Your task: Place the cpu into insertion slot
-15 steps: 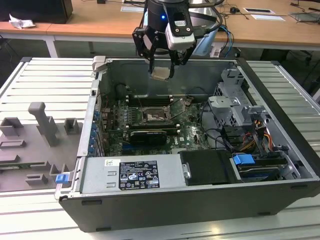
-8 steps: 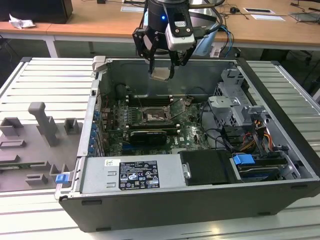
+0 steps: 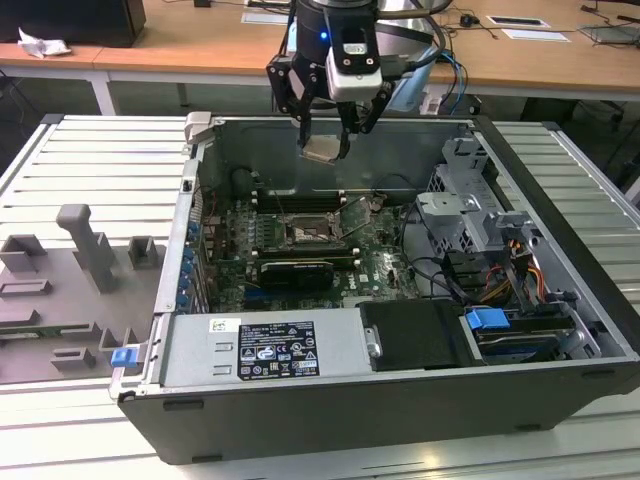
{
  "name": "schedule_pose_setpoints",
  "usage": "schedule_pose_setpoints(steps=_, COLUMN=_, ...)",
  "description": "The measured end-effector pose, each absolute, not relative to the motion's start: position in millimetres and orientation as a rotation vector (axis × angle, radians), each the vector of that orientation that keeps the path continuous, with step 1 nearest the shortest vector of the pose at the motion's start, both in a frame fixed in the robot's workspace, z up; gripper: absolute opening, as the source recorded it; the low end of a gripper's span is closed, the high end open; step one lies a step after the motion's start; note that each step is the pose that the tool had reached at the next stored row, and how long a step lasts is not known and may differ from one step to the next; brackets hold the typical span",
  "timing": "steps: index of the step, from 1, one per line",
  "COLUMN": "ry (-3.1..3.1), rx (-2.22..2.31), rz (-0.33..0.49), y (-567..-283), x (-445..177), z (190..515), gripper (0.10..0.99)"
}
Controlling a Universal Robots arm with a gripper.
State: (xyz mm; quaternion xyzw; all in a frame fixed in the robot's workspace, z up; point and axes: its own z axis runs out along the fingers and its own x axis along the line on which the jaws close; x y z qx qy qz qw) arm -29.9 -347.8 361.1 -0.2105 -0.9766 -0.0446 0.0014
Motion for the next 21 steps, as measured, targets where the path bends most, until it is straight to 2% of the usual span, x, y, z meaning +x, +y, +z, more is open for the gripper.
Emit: schedule_pose_setpoints(steps=21, ry=-3.042, rx=-0.764, rz=-0.138, y=-347.8, x=-29.2, z=358.4, gripper=0.537)
